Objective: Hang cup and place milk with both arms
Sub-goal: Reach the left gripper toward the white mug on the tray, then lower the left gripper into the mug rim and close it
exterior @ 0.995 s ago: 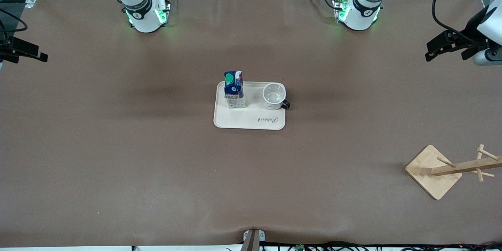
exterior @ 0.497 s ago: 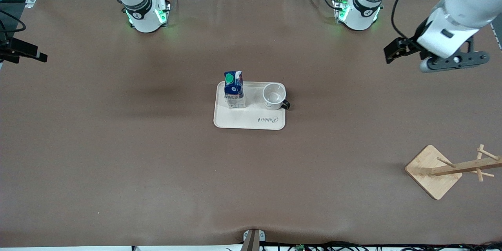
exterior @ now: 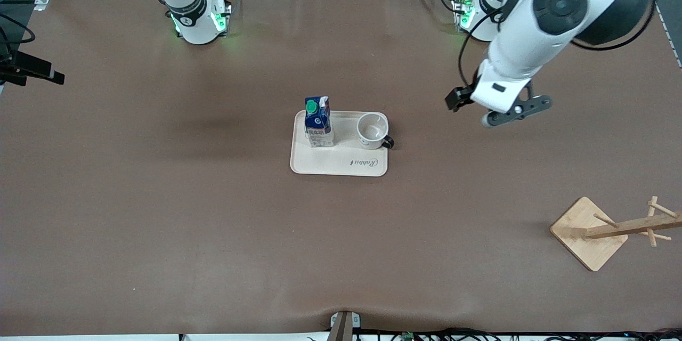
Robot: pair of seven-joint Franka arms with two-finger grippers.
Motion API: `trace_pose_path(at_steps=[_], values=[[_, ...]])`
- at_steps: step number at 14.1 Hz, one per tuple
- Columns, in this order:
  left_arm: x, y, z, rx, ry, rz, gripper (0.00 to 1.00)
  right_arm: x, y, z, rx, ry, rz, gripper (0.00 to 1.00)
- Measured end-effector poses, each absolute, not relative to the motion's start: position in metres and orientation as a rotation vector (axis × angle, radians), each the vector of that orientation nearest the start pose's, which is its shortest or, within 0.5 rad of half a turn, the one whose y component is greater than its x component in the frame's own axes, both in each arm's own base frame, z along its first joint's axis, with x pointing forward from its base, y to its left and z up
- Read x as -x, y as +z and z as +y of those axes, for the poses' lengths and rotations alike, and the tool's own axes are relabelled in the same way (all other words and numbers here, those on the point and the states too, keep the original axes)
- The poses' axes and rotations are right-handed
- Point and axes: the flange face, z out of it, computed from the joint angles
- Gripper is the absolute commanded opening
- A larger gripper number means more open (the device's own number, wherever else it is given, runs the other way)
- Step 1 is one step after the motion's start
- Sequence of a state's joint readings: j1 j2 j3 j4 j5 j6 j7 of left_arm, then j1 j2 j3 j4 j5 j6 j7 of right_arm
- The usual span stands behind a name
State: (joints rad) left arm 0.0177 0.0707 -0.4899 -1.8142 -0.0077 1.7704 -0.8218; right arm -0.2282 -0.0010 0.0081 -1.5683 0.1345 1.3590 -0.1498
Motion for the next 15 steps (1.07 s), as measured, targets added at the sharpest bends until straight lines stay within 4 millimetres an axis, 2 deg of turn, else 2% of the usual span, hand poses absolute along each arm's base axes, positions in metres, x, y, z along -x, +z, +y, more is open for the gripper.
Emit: trace_pose_path(at_steps=[7, 10, 13, 15], values=[[-0.495, 0.399, -0.343, 2.996, 0.258, -0.928, 1.00, -0.520, 0.611, -0.100, 2.958, 0.271, 0.082, 1.00], [-0.481, 0.365, -0.363, 2.984, 0.262, -1.022, 1.00, -0.520, 0.611, -0.100, 2.958, 0.271, 0.083, 1.00], [-0.462, 0.331, -0.379, 2.947, 0.237, -1.075, 0.89, -0.520, 0.611, -0.100, 2.957, 0.272, 0.083, 1.00], [-0.456, 0.309, -0.386, 2.917, 0.227, -1.106, 0.86, -0.520, 0.611, -0.100, 2.957, 0.272, 0.083, 1.00]])
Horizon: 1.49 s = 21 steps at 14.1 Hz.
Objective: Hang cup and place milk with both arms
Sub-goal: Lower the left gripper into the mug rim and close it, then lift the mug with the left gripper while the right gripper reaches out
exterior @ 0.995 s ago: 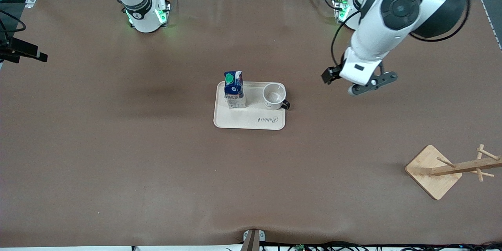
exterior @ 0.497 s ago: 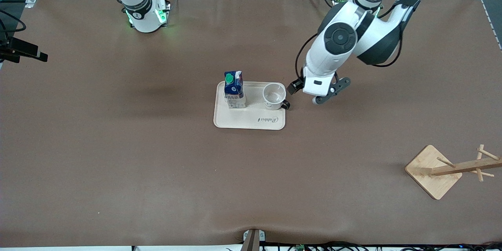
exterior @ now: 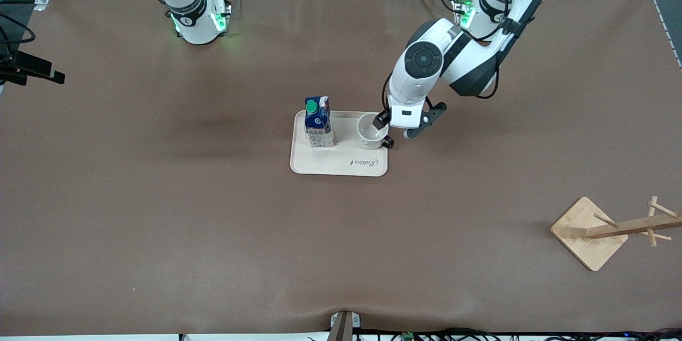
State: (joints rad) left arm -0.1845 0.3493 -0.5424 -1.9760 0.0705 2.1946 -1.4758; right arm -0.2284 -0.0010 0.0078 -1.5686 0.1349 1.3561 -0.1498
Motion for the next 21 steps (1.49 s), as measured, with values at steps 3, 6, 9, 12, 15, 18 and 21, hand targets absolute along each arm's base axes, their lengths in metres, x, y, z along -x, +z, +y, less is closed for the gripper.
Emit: trace_pose_path(at_steps=[3, 6, 9, 12, 15, 18, 21], values=[[-0.453, 0.277, -0.395, 2.888, 0.201, -1.150, 0.82, -0.520, 0.611, -0.100, 2.957, 0.272, 0.083, 1.00], [-0.446, 0.251, -0.404, 2.870, 0.202, -1.163, 0.70, -0.520, 0.611, -0.100, 2.957, 0.273, 0.083, 1.00], [-0.440, 0.242, -0.412, 2.871, 0.219, -1.152, 0.54, -0.521, 0.611, -0.100, 2.957, 0.270, 0.083, 1.00], [-0.437, 0.235, -0.414, 2.874, 0.202, -1.113, 0.35, -0.524, 0.616, -0.095, 2.962, 0.227, 0.068, 1.00], [-0.438, 0.231, -0.415, 2.879, 0.190, -1.097, 0.11, -0.531, 0.624, -0.083, 2.959, 0.158, 0.035, 1.00], [-0.445, 0.238, -0.419, 2.903, 0.165, -1.100, 0.00, -0.537, 0.626, -0.083, 2.966, 0.091, 0.038, 1.00], [-0.458, 0.252, -0.422, 2.933, 0.115, -1.101, 0.00, -0.548, 0.616, -0.081, 2.965, 0.078, 0.032, 1.00]])
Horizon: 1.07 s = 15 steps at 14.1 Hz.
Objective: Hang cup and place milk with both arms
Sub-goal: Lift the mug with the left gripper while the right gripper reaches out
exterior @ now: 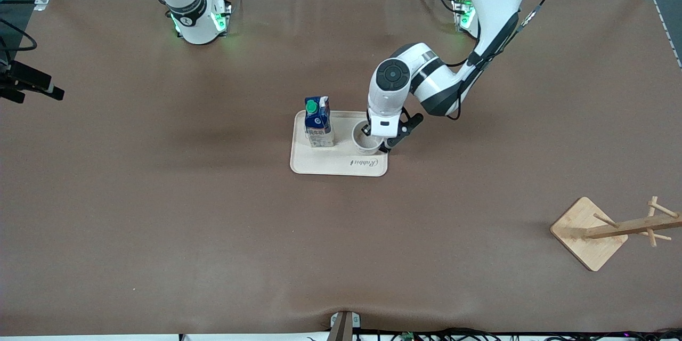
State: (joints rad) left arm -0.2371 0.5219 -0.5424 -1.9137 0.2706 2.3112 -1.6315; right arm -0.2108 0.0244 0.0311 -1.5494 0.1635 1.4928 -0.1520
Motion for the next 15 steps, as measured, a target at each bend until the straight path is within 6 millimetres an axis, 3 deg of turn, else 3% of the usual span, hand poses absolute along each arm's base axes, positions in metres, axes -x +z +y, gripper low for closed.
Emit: trace_pose_path(at_steps=[2, 4, 7, 11, 15], values=[[-0.471, 0.275, -0.418, 2.964, 0.030, -1.051, 0.00, -0.555, 0.606, -0.077, 2.960, 0.095, 0.020, 1.00], [-0.490, 0.319, -0.401, 2.972, -0.048, -0.975, 0.00, -0.560, 0.599, -0.073, 2.918, 0.100, 0.022, 1.00], [-0.526, 0.379, -0.345, 2.994, -0.156, -0.825, 0.00, -0.566, 0.588, -0.071, 2.868, 0.113, 0.029, 1.00], [-0.558, 0.418, -0.266, 2.990, -0.187, -0.569, 0.00, -0.578, 0.553, -0.073, 2.850, 0.206, 0.036, 1.00], [-0.577, 0.464, -0.194, 2.975, -0.120, -0.292, 0.00, -0.591, 0.503, -0.058, 2.818, 0.364, 0.002, 1.00]])
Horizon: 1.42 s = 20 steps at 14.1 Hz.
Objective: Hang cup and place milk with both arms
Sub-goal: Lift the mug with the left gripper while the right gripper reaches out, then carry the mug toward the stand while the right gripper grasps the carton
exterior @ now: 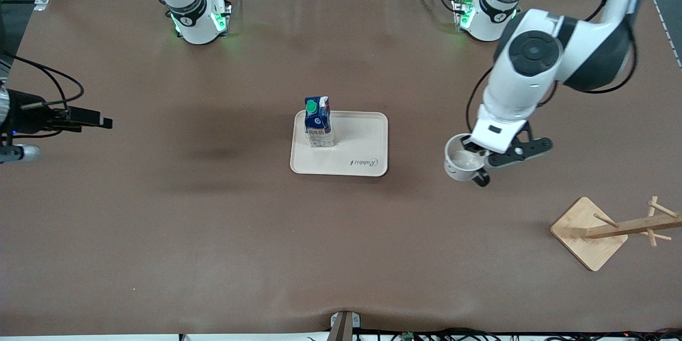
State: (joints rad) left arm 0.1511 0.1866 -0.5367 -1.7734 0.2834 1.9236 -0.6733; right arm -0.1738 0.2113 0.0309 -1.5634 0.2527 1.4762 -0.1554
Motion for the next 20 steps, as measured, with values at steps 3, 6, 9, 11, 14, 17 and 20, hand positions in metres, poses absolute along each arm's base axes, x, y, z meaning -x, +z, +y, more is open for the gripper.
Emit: trace_pose_path(at_steps=[3, 6, 9, 11, 14, 17, 20], values=[[-0.593, 0.506, -0.135, 2.959, -0.057, -0.113, 0.00, -0.584, 0.493, -0.052, 2.767, 0.482, 0.003, 1.00], [-0.608, 0.525, -0.069, 2.961, -0.044, 0.057, 0.00, -0.584, 0.500, -0.007, 2.718, 0.529, 0.108, 1.00], [-0.622, 0.534, -0.012, 2.967, -0.046, 0.198, 0.00, -0.579, 0.501, 0.095, 2.762, 0.603, 0.106, 1.00], [-0.634, 0.536, 0.019, 2.978, -0.055, 0.270, 0.00, -0.574, 0.497, 0.173, 2.793, 0.538, 0.006, 1.00], [-0.649, 0.528, 0.040, 2.989, -0.049, 0.412, 0.00, -0.562, 0.477, 0.266, 2.808, 0.466, -0.145, 1.00], [-0.656, 0.522, 0.065, 2.974, -0.047, 0.532, 0.00, -0.551, 0.447, 0.318, 2.826, 0.466, -0.152, 1.00], [-0.655, 0.524, 0.097, 2.955, -0.056, 0.591, 0.00, -0.546, 0.430, 0.344, 2.838, 0.431, -0.101, 1.00]])
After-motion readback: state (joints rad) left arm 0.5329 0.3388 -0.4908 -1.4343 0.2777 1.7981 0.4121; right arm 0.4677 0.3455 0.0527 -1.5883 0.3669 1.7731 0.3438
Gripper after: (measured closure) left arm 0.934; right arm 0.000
